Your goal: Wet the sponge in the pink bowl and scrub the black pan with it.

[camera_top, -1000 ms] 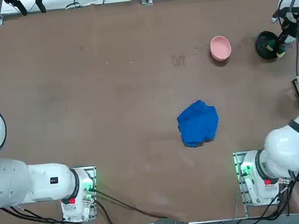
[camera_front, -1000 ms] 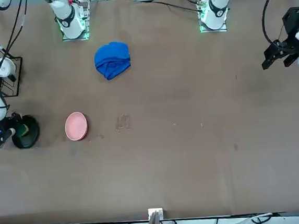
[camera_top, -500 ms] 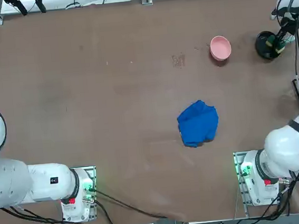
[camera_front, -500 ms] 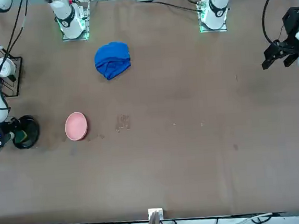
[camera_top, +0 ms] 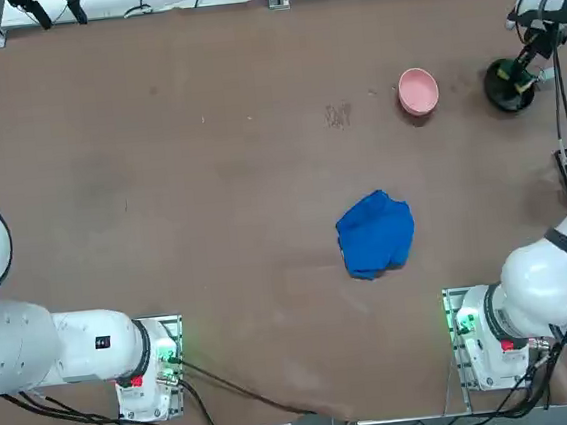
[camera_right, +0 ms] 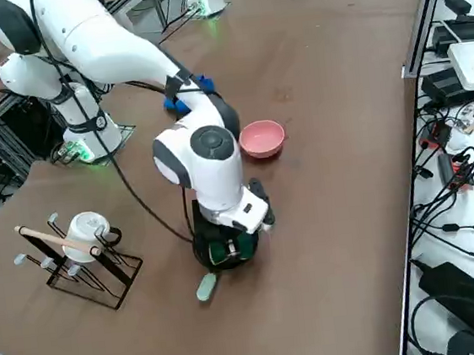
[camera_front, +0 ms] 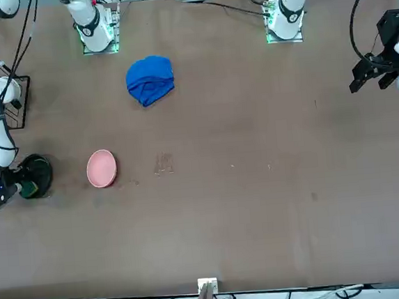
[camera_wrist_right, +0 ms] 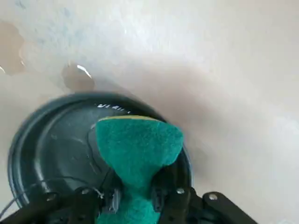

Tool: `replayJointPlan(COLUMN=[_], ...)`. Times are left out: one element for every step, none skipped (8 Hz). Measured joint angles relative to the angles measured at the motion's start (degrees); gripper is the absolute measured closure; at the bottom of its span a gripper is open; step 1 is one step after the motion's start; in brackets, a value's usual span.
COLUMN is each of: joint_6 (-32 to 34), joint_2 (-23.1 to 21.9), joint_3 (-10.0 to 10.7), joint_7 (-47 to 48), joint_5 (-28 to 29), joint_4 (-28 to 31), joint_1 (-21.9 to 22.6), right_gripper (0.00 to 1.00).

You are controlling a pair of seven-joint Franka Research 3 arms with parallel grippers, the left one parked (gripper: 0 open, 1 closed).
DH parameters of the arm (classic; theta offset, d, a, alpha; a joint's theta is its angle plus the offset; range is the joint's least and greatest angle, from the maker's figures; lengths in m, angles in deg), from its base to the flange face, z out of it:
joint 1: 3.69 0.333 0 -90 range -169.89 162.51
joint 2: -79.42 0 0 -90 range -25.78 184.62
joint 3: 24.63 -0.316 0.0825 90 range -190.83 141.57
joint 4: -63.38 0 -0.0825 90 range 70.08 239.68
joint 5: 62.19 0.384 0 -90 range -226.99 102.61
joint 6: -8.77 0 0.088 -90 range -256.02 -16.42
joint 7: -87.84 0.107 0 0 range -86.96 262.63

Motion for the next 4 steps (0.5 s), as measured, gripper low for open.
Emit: replayJointPlan(joint_6=[0.1, 0.8, 2.7, 5.3], joint_2=[-0.1, -0.6, -1.5, -2.7], joint_3=[0.0, 0.0, 0.0, -0.1], joint_7=[0.2, 0.4, 0.4, 0.4], joint_5=[0.0, 0.0, 0.0, 0.0], joint_4=[-0.5, -0.9, -1.4, -1.9], joint_1=[0.6, 1.0, 1.4, 2.2], right_gripper=[0.64, 0.64, 0.64, 0.64])
